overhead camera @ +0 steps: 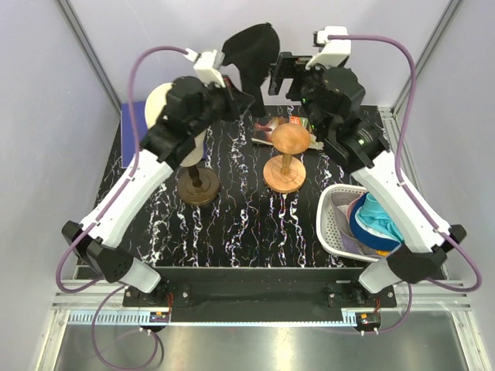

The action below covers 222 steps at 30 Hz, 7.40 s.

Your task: Stack the hats

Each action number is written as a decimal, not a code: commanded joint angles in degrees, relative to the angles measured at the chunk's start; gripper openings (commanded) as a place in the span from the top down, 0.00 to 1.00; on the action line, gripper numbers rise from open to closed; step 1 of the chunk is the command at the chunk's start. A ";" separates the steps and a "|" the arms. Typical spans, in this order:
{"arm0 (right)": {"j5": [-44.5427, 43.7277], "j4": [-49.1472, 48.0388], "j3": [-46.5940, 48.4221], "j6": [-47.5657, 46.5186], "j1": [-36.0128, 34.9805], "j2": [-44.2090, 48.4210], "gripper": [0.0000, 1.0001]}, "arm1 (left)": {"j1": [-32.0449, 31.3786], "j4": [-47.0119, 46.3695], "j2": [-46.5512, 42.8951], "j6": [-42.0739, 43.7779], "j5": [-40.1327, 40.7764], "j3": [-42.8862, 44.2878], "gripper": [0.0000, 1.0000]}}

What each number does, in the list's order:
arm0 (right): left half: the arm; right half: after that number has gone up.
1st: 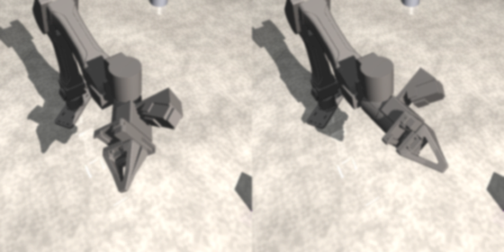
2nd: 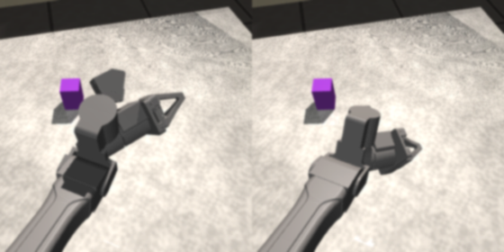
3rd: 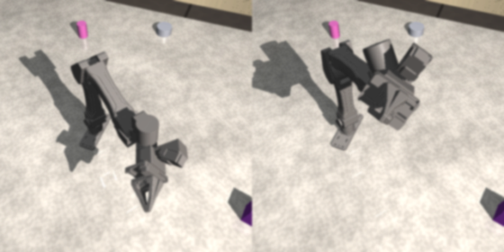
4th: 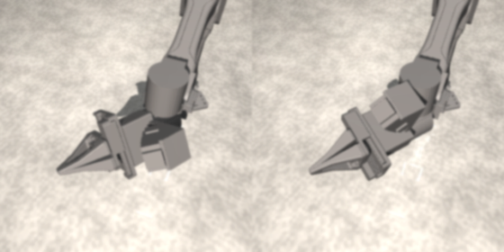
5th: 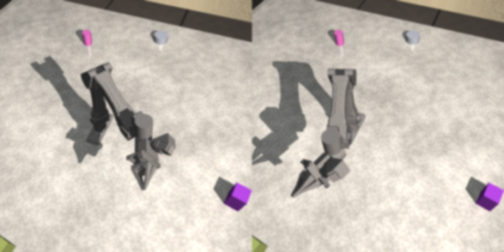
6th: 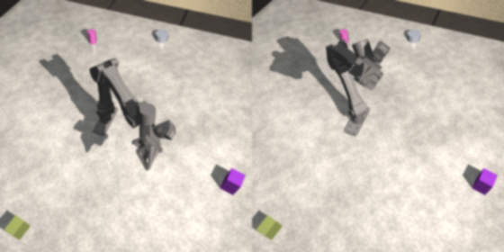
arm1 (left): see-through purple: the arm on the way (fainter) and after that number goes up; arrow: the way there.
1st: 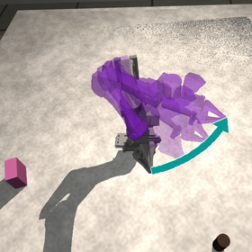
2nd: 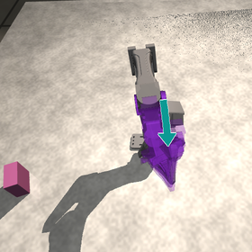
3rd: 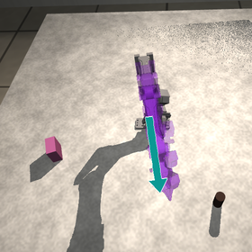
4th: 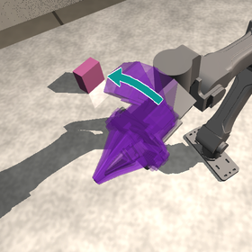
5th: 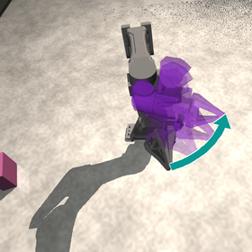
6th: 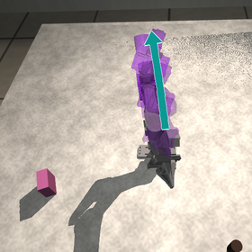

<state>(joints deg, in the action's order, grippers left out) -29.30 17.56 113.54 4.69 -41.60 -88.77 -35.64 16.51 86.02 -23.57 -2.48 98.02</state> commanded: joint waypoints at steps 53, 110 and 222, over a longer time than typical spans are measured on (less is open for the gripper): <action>-6.47 -12.46 -20.99 -7.32 -0.41 16.44 0.00 | 26.15 -15.09 -47.61 -42.34 -12.10 -49.22 1.00; -8.93 -11.76 -23.53 -8.03 -0.41 13.10 0.00 | 39.16 -62.15 -39.95 -50.44 -20.54 -80.35 1.00; 23.94 44.76 -53.85 -19.45 41.25 28.22 0.45 | 3.38 -5.44 -33.90 -0.24 17.25 -60.66 0.01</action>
<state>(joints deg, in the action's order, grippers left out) -4.01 63.33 62.52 -12.71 -0.58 -61.54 -32.47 14.09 51.72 -24.53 15.64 35.53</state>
